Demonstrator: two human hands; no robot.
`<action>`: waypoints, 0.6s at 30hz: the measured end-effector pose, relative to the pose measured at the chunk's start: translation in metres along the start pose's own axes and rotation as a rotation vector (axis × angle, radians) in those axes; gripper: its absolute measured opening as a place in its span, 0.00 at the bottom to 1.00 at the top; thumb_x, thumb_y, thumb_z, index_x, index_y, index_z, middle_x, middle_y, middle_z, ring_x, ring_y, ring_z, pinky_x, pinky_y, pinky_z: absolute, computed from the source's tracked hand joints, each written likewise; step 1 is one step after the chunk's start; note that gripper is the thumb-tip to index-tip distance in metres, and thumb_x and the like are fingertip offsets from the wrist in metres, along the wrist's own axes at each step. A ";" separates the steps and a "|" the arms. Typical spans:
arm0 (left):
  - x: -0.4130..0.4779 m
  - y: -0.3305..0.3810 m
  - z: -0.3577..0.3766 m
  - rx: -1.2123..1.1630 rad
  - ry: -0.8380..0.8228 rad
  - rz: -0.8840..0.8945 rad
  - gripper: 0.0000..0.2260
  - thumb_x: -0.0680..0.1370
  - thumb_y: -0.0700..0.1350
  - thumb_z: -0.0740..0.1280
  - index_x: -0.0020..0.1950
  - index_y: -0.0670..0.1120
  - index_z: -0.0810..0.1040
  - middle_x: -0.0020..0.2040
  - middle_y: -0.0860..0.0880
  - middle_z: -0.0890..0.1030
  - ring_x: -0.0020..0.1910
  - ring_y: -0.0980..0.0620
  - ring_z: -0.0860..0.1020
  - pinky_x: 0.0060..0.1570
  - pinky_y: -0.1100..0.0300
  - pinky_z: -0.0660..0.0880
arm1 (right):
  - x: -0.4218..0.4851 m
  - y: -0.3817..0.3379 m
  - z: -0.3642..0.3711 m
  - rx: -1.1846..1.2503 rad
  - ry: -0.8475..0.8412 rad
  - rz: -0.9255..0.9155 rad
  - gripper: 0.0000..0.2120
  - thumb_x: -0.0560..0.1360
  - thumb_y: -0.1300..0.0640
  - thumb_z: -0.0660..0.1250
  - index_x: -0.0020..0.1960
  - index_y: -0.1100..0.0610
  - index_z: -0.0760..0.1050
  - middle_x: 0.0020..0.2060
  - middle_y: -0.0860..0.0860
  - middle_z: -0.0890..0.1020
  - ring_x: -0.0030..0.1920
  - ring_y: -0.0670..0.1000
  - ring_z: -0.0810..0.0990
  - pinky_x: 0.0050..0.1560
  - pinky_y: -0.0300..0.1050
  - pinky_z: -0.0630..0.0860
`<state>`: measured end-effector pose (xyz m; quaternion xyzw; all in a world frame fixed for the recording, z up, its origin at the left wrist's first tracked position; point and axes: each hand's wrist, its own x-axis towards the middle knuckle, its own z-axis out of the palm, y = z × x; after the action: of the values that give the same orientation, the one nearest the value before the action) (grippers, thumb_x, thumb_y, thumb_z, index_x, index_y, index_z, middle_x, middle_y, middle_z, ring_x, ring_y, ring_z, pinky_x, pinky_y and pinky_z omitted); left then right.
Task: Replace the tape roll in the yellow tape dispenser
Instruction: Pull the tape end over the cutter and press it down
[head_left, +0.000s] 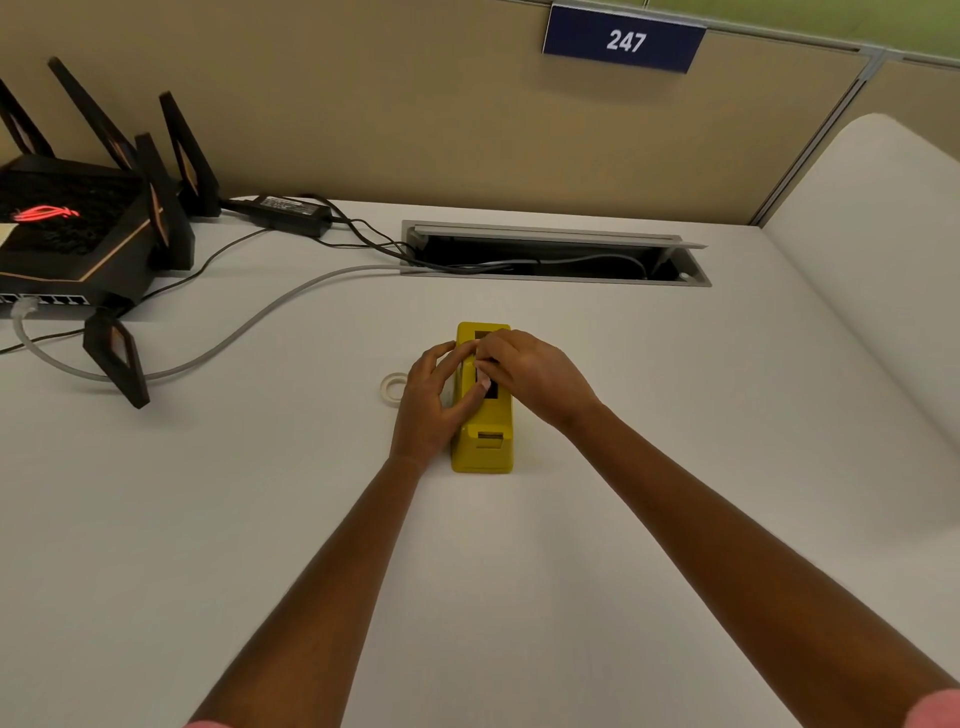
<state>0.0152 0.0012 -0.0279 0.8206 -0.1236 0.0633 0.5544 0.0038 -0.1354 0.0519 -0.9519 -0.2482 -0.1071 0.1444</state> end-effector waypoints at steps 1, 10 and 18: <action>0.000 0.000 0.000 -0.002 0.000 -0.003 0.25 0.71 0.54 0.63 0.66 0.50 0.68 0.66 0.44 0.71 0.66 0.47 0.67 0.62 0.56 0.66 | -0.001 -0.001 0.001 -0.039 -0.002 -0.031 0.09 0.77 0.61 0.60 0.51 0.66 0.73 0.50 0.64 0.80 0.47 0.62 0.78 0.42 0.53 0.76; -0.001 0.002 0.000 0.003 0.000 -0.009 0.25 0.71 0.55 0.63 0.67 0.49 0.67 0.66 0.44 0.71 0.65 0.46 0.68 0.63 0.52 0.68 | 0.001 -0.002 0.010 -0.082 0.002 -0.004 0.11 0.77 0.60 0.60 0.53 0.68 0.71 0.50 0.65 0.77 0.48 0.61 0.76 0.43 0.51 0.76; -0.002 0.002 -0.001 0.008 -0.002 -0.028 0.25 0.71 0.53 0.64 0.67 0.48 0.67 0.67 0.43 0.70 0.66 0.45 0.68 0.65 0.48 0.68 | 0.011 -0.001 0.007 0.131 0.011 0.190 0.10 0.78 0.61 0.57 0.55 0.67 0.71 0.53 0.64 0.76 0.52 0.60 0.75 0.51 0.49 0.72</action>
<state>0.0132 0.0013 -0.0261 0.8244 -0.1126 0.0551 0.5519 0.0135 -0.1279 0.0489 -0.9590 -0.1625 -0.0815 0.2173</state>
